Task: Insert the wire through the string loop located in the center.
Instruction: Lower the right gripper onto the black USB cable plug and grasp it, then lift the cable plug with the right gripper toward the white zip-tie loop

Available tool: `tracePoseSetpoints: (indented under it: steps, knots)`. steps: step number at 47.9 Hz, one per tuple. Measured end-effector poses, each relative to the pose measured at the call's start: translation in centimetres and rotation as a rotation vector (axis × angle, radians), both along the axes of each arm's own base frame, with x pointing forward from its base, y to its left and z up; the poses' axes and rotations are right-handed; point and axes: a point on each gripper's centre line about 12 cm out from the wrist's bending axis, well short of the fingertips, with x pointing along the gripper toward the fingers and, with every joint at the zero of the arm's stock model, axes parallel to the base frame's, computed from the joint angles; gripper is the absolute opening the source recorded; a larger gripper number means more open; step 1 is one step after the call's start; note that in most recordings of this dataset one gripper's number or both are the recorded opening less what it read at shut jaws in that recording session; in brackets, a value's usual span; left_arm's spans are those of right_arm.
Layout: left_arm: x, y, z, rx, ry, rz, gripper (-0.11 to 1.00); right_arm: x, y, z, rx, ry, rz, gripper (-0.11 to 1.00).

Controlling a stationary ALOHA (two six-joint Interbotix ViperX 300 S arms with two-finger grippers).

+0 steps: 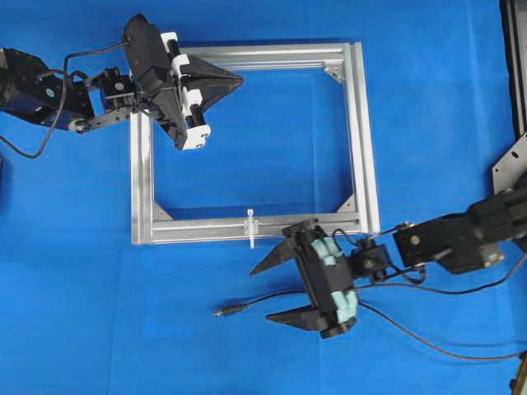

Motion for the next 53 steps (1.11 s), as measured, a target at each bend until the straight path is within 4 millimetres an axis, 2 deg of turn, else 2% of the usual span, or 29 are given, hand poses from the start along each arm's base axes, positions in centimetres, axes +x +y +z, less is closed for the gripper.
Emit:
tracePoseSetpoints:
  steps: [9, 23, 27, 35, 40, 43, 53]
  knots:
    - [0.0, 0.1, 0.0, 0.0, 0.0, 0.002, 0.0, 0.7, 0.1, -2.3, 0.001, 0.044, -0.02, 0.76]
    - [0.0, 0.1, 0.0, 0.0, 0.0, 0.002, 0.0, 0.9, 0.2, -2.4, 0.006, 0.042, -0.027, 0.71]
    - [0.0, 0.1, 0.0, 0.0, 0.0, 0.002, 0.0, 0.9, 0.3, -2.4, 0.006, 0.041, -0.025, 0.58]
    - [0.0, 0.1, 0.0, 0.0, 0.0, 0.002, 0.0, 0.8, 0.4, -2.6, 0.003, 0.045, -0.02, 0.18]
    - [0.0, 0.1, 0.0, 0.0, 0.0, 0.002, 0.0, 0.5, 0.3, -2.7, -0.001, 0.047, -0.02, 0.01]
    - [0.0, 0.0, 0.0, 0.002, 0.001, 0.0, 0.0, 0.4, 0.2, -2.7, -0.001, 0.048, -0.02, -0.03]
    - [0.0, 0.0, 0.0, 0.002, 0.001, 0.0, 0.0, 0.5, 0.2, -2.7, -0.001, 0.047, -0.022, -0.03]
